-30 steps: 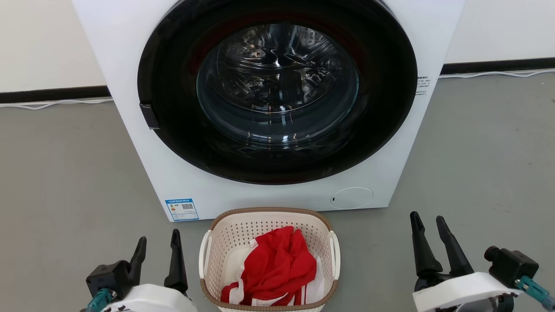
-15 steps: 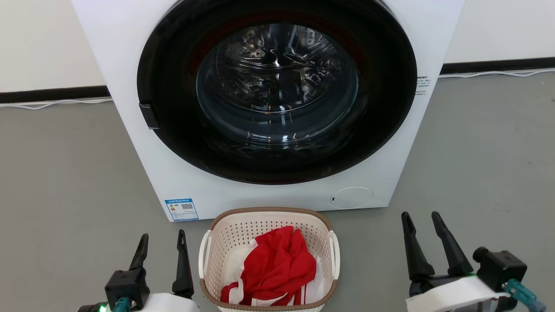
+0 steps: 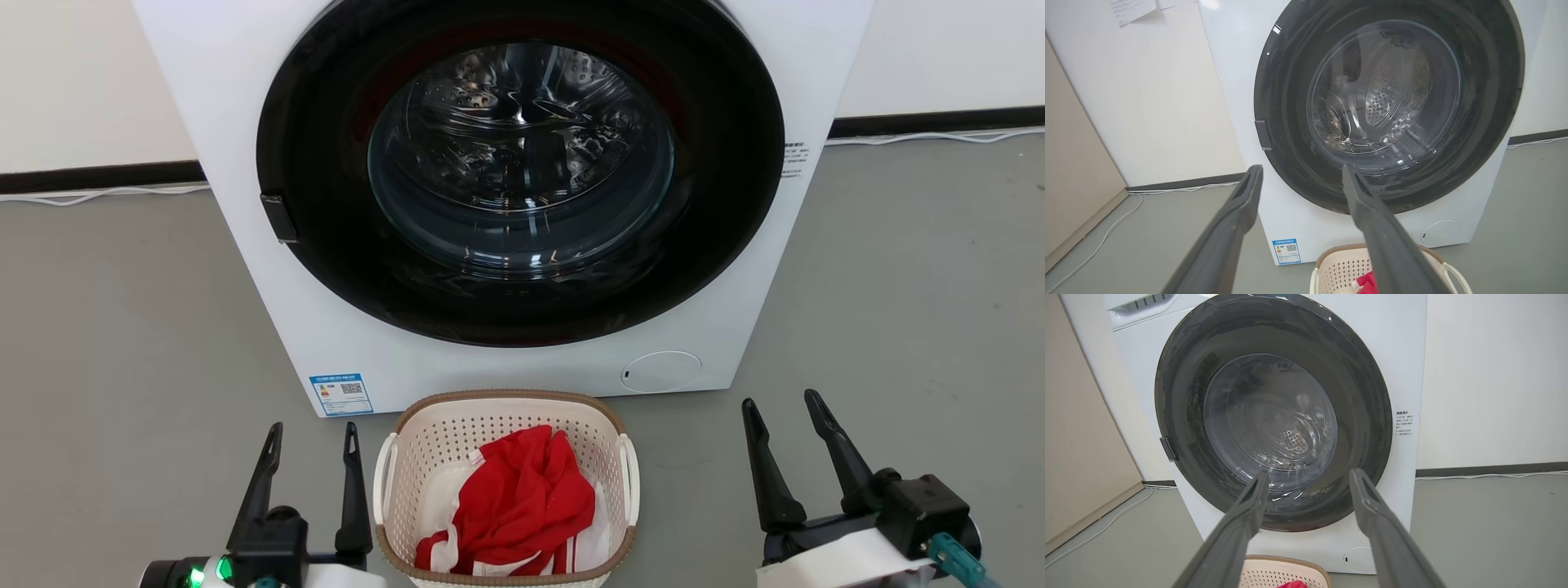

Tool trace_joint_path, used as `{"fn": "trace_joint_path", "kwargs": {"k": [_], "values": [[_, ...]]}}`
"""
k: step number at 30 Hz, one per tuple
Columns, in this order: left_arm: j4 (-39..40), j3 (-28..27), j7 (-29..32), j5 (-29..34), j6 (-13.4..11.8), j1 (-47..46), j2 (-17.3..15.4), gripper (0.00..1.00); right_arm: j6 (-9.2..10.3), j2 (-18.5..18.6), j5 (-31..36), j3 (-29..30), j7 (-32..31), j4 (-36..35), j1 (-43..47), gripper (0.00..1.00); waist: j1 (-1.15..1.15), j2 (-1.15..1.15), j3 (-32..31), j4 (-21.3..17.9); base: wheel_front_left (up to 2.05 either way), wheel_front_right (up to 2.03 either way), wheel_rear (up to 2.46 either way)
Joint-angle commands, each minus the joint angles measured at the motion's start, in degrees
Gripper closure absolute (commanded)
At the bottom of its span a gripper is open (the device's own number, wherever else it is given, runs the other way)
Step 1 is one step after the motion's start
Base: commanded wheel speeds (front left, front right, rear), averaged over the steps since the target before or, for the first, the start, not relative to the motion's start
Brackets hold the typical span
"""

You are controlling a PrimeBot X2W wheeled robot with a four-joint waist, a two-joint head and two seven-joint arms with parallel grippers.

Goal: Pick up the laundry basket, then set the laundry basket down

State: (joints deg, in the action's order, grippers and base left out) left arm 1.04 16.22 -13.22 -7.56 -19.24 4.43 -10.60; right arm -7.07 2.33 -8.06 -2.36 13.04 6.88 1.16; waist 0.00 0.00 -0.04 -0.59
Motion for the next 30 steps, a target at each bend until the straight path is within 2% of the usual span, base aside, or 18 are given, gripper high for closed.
{"fn": "trace_joint_path", "kwargs": {"k": [1, 7, 23, 30], "values": [[2.0, -1.4, -0.8, 1.8, -1.0, -0.9, -0.4, 0.0, -0.4, 0.5, 1.6, -1.6, 1.0, -2.0, -1.3, 0.0, 0.0, 0.0, 0.0, 0.0, 0.0, 0.0, 0.0], [2.8, -1.0, -1.8, 5.7, -1.7, -0.6, -0.5, 0.0, -0.42, 0.5, 5.4, -1.9, 2.0, -2.5, -1.3, 0.0, 0.0, 0.0, 0.1, 0.0, 0.0, 0.0, 0.0], [2.5, -2.7, -1.8, 5.3, 0.0, -0.3, 0.9, 0.0, -0.42, 0.5, 4.9, -1.4, 2.0, -2.4, -1.5, 0.0, 0.0, 0.0, 1.0, -0.1, 0.0, 0.0, 0.0], [2.0, -3.9, -1.8, 4.4, 1.3, -1.6, 2.3, 0.0, -0.42, 0.5, 4.5, -1.0, 2.0, -1.9, -2.8, 0.0, 0.0, 0.0, 4.9, 0.2, 0.0, 0.0, 0.0]]}}
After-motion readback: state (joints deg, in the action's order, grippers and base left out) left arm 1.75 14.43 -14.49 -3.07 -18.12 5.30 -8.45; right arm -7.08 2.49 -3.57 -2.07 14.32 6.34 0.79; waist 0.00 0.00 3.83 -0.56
